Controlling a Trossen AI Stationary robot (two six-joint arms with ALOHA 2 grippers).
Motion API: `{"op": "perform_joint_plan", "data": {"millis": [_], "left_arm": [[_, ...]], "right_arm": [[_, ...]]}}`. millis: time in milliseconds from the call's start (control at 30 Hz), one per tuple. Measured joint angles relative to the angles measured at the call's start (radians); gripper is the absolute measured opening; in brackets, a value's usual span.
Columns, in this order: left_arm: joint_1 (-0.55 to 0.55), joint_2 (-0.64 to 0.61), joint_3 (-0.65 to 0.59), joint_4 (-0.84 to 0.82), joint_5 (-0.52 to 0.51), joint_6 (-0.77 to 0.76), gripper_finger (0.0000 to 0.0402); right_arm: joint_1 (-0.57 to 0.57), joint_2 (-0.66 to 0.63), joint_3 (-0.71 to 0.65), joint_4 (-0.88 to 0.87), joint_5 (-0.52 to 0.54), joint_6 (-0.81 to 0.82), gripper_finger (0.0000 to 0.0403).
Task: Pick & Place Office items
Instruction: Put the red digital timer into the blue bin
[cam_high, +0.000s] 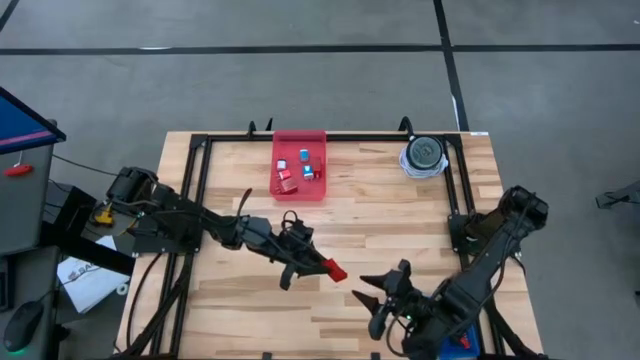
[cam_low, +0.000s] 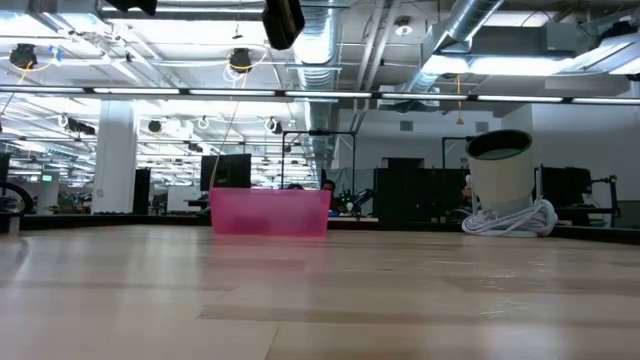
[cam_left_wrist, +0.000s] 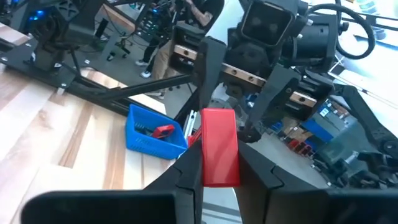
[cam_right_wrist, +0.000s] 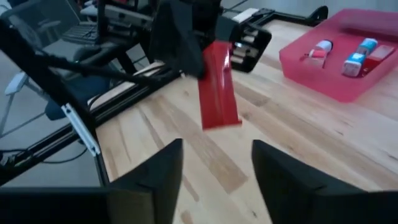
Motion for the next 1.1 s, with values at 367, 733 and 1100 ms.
{"op": "perform_joint_plan", "data": {"millis": [367,733,1100], "left_arm": [[0.000,0.000,0.000,0.038,0.006,-0.003,0.0052],[-0.010,0.000,0.000,0.070,0.007,-0.007,0.0052],[-0.013,0.000,0.001,0.049,0.017,0.015,0.0052]], "right_arm": [[-0.094,0.000,0.000,0.092,-0.103,-0.186,0.0233],[-0.171,0.000,0.000,0.180,-0.166,-0.357,0.0225],[-0.207,0.000,-0.001,0.258,-0.331,-0.480,0.0076]]}}
